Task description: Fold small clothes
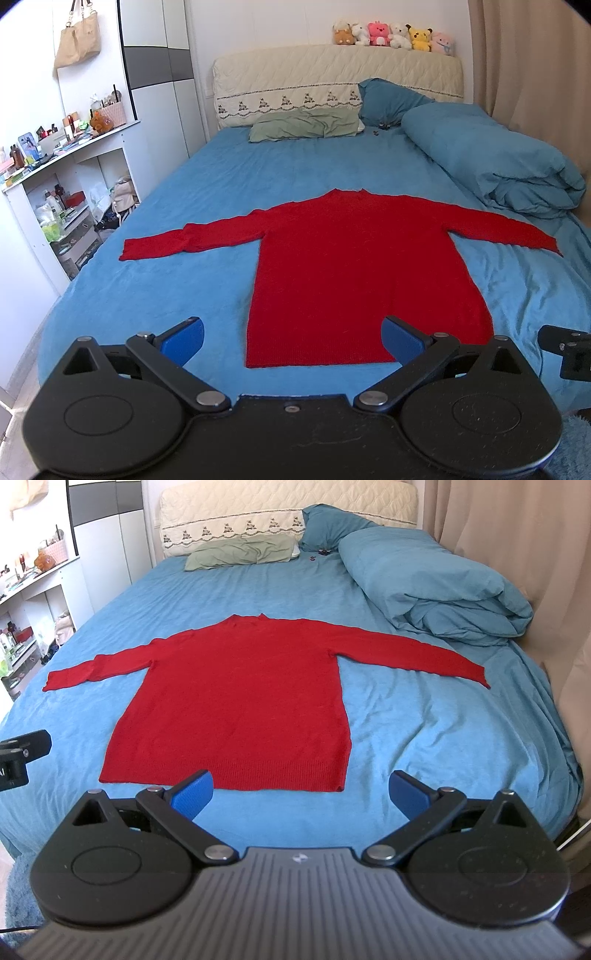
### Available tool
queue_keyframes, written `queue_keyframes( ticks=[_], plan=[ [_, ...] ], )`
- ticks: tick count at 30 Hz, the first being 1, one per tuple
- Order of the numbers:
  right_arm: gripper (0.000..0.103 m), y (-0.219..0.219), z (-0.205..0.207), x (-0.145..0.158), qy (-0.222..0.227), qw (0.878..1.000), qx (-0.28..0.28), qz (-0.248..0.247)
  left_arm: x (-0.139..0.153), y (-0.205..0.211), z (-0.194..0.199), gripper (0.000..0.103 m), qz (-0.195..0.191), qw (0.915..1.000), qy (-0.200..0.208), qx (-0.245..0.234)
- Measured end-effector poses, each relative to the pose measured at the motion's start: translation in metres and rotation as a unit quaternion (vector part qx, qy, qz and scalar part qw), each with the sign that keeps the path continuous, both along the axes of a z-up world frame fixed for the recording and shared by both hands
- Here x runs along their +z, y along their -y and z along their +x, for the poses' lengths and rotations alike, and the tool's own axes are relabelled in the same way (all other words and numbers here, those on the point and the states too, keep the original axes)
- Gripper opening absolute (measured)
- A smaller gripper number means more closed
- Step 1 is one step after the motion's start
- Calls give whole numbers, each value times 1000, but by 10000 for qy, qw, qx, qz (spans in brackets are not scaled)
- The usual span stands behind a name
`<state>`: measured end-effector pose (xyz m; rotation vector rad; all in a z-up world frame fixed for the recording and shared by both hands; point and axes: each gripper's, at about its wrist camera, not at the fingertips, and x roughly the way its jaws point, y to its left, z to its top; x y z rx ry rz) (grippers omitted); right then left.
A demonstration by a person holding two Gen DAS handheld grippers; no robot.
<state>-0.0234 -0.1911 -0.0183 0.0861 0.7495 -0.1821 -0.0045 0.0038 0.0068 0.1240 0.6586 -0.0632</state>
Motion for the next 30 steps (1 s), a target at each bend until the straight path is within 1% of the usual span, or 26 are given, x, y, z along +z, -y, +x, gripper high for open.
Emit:
queue_keyframes(
  ticks=[6,14,30],
  plan=[
    [103,-1,0,0,-4,10000,-1,6,1,-4,-1,103,-77,10000,0,-6],
    [103,-3,-1,1,-4,10000,20,0,2,1,-4,103,32,10000,74,8],
    [103,-6,-2,1,-10,10000,35,22,4,-1,-5,103,-36,10000,70,-18]
  ],
)
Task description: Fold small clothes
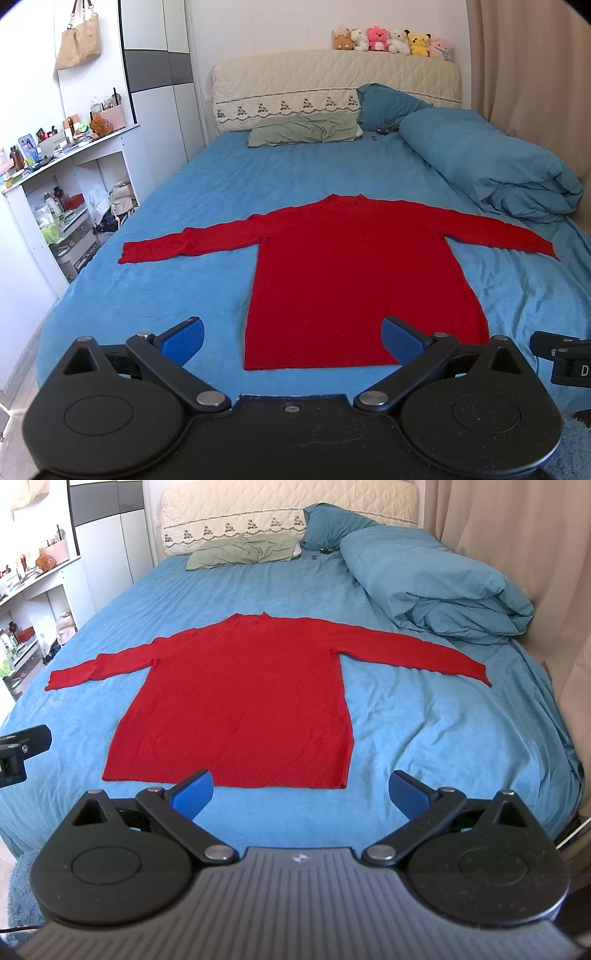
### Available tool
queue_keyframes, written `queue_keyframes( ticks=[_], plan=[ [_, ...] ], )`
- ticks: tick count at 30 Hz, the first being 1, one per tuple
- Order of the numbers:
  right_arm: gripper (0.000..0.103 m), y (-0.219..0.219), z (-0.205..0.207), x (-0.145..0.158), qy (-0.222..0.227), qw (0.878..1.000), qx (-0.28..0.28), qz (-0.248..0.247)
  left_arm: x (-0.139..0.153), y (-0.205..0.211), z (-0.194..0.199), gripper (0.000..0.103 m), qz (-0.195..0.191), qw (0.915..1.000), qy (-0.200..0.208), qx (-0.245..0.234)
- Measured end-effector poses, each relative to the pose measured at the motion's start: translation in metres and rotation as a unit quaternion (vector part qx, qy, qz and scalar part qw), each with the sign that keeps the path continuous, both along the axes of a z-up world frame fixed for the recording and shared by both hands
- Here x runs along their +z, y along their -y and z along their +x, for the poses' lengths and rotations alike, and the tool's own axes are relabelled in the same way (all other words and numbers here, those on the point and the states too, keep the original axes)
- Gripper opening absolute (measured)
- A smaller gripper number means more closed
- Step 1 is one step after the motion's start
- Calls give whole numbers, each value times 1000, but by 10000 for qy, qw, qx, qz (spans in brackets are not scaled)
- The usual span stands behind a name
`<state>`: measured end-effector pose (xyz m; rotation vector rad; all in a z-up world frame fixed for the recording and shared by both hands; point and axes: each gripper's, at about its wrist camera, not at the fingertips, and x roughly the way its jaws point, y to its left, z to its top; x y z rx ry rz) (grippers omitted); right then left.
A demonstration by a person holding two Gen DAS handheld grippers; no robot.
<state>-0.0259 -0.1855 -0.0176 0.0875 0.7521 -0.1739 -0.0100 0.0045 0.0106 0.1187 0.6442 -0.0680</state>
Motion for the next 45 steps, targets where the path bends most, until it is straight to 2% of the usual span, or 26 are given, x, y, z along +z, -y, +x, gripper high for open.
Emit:
queue_keyframes(
  ticks=[24,28,31,37,45],
  plan=[
    [103,-8,-5,7,32,10000,36,37,5,-3,-5,103,-50,10000,23,14],
    [103,-9,-5,8,37,10000,-15,86,11,-7,2,103,-211,9998,-44,-21],
    [103,-6,3,11,22,9999,-58,139,15,-6,12,103,-179,9998,-32,-35],
    [103,18,41,12,103,9991,-262,311,15,7,63,103,-78,9999,21,-137],
    [103,87,139,-11,277,9923,-1182,258,-8,46,186,103,-283,9984,-23,-499]
  ],
)
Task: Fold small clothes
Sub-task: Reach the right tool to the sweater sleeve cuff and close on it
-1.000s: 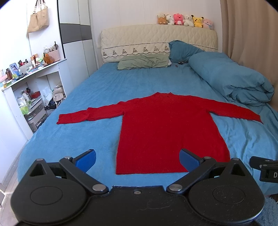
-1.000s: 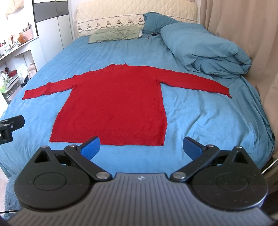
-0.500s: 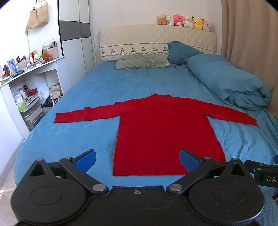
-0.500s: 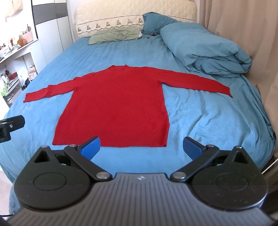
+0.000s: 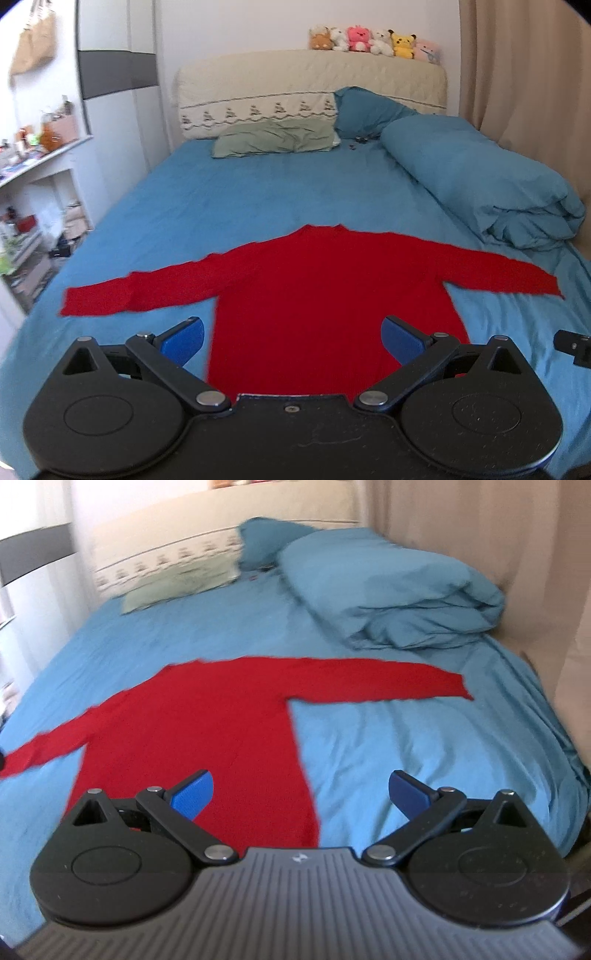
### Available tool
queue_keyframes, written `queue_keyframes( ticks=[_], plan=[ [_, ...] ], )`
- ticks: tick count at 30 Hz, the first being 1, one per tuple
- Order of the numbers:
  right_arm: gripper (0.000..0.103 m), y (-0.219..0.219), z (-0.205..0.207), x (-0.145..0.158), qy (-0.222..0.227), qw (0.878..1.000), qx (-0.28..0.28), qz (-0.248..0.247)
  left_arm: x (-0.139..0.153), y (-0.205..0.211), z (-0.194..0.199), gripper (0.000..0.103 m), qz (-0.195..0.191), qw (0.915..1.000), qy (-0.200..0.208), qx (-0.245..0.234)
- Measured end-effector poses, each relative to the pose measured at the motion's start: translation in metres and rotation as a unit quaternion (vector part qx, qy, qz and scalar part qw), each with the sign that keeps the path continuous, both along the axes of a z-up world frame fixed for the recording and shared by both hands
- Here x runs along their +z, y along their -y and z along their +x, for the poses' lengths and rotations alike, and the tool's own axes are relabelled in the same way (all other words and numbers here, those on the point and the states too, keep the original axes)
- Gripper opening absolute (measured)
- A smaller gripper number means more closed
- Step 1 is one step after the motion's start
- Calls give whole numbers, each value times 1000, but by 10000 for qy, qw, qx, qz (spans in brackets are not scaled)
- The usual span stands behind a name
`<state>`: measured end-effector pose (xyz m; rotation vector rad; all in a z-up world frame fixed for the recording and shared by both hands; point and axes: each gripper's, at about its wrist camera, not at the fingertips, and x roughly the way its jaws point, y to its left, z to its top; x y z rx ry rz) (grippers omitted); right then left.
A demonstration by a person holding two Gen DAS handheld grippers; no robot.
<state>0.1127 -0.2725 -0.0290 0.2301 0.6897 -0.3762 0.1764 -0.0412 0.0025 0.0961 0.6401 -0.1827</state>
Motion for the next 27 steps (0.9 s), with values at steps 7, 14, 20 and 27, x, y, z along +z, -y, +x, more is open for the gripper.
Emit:
queue_keyframes(
  ticks=[7,14,20,27],
  plan=[
    [103,74,78,-21,231,9957,-864,220,-8,45,86,103,62,9995,-114,-274],
    [103,152,132,-22,355,9828,-1646,757,4,103,159,103,367,9980,-254,-440],
    [103,234,169,-48,283,9668,-2249,1180,-7,158,217,103,477,9958,-503,-594],
    [103,313,193,-112,152,9556,-2667,1242,-65,219,271,103,657,9902,-902,-834]
  ],
)
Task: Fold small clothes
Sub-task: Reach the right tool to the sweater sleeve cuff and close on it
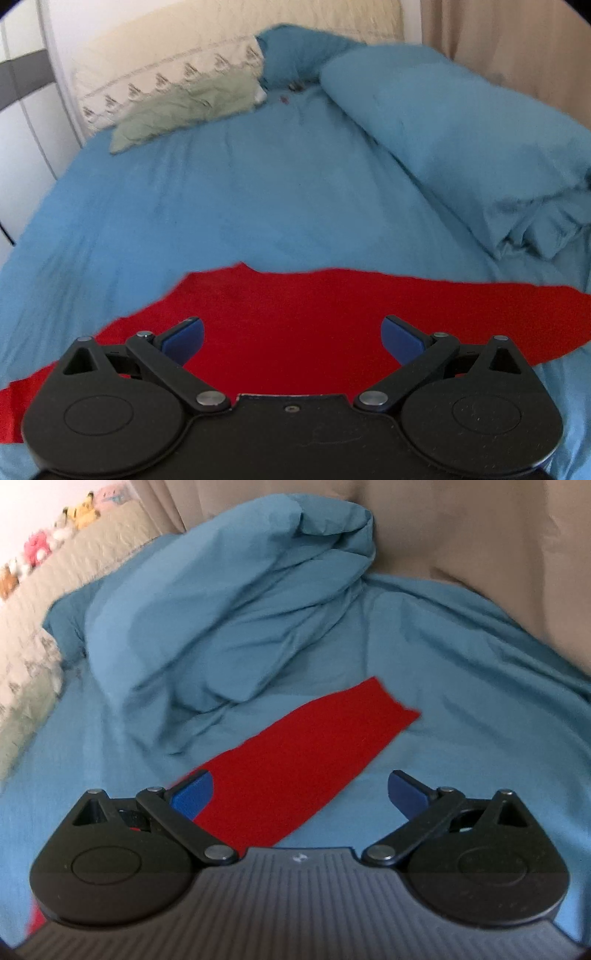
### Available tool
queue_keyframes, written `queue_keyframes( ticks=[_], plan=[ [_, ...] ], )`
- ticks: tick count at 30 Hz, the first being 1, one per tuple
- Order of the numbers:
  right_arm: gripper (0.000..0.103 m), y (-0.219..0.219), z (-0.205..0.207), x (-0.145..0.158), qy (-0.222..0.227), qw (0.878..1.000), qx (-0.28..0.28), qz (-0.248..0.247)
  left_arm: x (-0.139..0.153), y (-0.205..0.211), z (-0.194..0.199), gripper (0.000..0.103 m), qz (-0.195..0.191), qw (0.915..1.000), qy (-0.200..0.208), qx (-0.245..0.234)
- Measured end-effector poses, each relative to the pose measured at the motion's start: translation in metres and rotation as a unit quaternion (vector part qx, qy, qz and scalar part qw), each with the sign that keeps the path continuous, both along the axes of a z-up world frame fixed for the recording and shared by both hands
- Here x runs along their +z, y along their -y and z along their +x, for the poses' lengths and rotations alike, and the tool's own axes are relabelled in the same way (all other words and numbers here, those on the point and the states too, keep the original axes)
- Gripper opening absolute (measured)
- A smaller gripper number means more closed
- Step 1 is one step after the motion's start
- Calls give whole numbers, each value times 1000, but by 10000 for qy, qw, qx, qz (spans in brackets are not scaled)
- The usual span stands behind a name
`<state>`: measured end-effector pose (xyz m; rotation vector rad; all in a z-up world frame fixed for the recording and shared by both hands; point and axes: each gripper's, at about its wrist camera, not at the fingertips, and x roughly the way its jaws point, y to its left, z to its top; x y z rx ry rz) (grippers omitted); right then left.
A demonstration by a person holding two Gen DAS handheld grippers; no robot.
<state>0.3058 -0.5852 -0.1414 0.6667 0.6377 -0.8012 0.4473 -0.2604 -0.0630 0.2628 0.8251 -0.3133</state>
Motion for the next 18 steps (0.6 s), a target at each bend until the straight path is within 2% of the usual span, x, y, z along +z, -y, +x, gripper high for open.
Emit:
queue_keyframes(
  ticks=[4,6,8,10,15,18],
  plan=[
    [103,26,13,-38,-160,9997,142,-106,-44,19,18,103,61,9997,-225,32],
    [98,36,18,-56,-215,9996,171,-35,-68,24,27,103,99,9988,-461,104],
    [87,45,24,-72,-331,9993,150,86,-85,28,35,103,126,9979,-622,151],
    [83,53,28,-85,-397,9990,91,209,-101,29,43,103,156,9965,-788,243],
    [79,59,32,-96,-314,9992,-153,170,-124,32,51,103,189,9938,-1022,392],
    [69,61,36,-97,-347,9991,-229,68,-134,35,51,103,282,9935,-1034,386]
  ],
)
